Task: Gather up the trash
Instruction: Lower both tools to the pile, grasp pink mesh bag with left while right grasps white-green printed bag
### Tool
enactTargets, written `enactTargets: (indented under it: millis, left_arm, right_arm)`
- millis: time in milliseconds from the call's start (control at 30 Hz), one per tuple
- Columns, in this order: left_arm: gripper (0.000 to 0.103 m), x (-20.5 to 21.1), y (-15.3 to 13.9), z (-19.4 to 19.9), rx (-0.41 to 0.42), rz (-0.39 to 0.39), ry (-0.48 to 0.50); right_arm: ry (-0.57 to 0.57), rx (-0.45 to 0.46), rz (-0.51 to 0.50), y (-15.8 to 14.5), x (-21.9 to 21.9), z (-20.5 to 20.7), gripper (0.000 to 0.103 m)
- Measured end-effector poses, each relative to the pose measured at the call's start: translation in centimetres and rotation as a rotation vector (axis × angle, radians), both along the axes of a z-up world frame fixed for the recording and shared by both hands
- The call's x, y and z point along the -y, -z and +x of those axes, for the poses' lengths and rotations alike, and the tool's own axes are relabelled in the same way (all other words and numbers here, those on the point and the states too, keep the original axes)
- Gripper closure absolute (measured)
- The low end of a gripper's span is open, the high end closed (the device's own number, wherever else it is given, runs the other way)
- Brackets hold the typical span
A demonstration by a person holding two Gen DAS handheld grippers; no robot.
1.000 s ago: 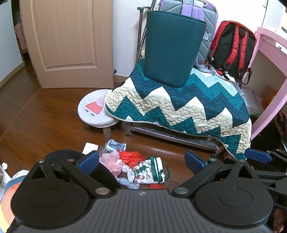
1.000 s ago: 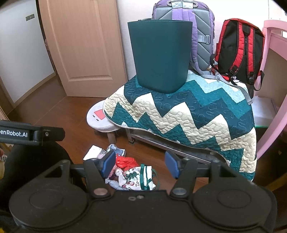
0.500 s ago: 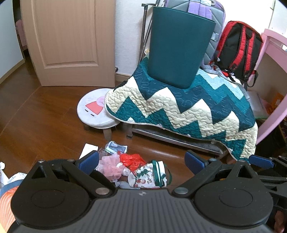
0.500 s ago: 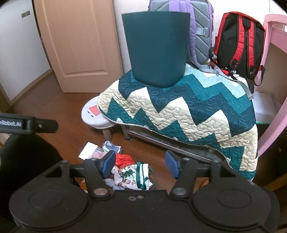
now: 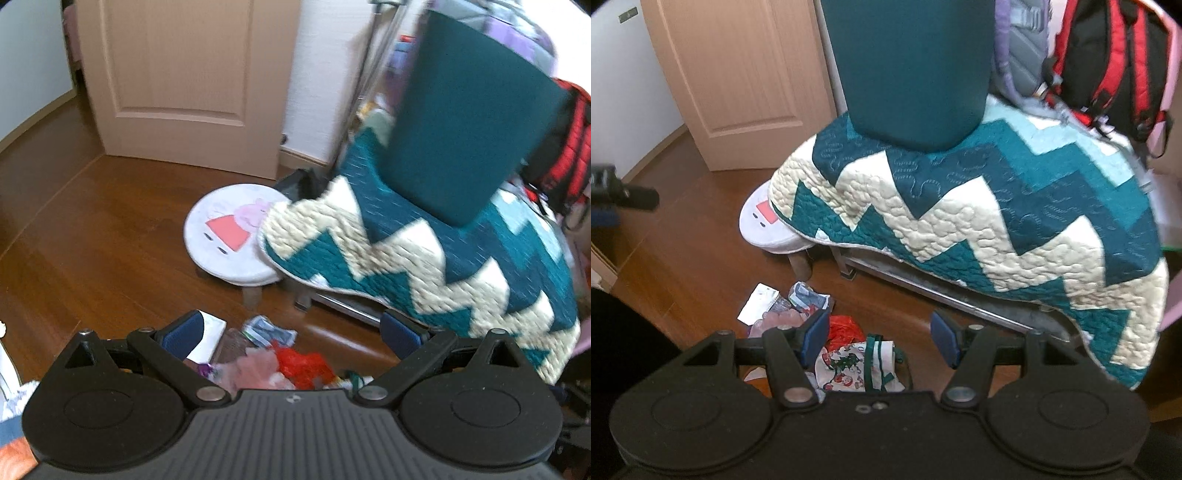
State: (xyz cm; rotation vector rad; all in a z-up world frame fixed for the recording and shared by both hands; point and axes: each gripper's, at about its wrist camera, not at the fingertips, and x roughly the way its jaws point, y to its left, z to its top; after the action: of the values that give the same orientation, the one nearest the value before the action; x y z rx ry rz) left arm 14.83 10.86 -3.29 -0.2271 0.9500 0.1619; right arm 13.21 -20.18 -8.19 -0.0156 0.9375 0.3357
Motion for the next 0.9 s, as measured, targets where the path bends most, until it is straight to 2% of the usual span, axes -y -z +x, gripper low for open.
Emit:
enactTargets:
  millis: [167, 333, 500, 600, 700, 900]
  left_arm:
    - [0.001, -4.2, 2.2, 4.1, -0.041, 0.006, -0.056]
    - [0.001, -8.2, 5.9, 8.1, -0.116, -0.009, -0.078]
    - [0.001, -10.2, 12.3, 12.1, -0.255, -0.105, 0.007]
    - [0.001, -9.7, 16.4, 13.6, -0.337, -0.127, 0.076]
    - [0.001, -8.3, 20.7, 14.7, -0.417, -0.107, 0.166]
    - [0.001, -6.3, 29.7, 14.9, -0.596, -0.101, 0.274]
  right_arm:
    - [-0.006, -0.070, 0.002, 3.3, -0.7, 3.8, 0.042]
    - [-0.037, -0.143, -0.003, 7.3, -2.1, 7.1, 0.042]
    - [-0.086, -0.212, -0.045, 12.0, -3.8, 9.2, 0.042]
    - [-0.114, -0.259, -0.072, 15.2, -4.5, 10.3, 0.042]
    - [-0.131, -0.319, -0.081, 18.1, -5.1, 11.2, 0.042]
    - [-0.161, -0.426, -0.100, 24.1, -6.3, 13.0, 0.042]
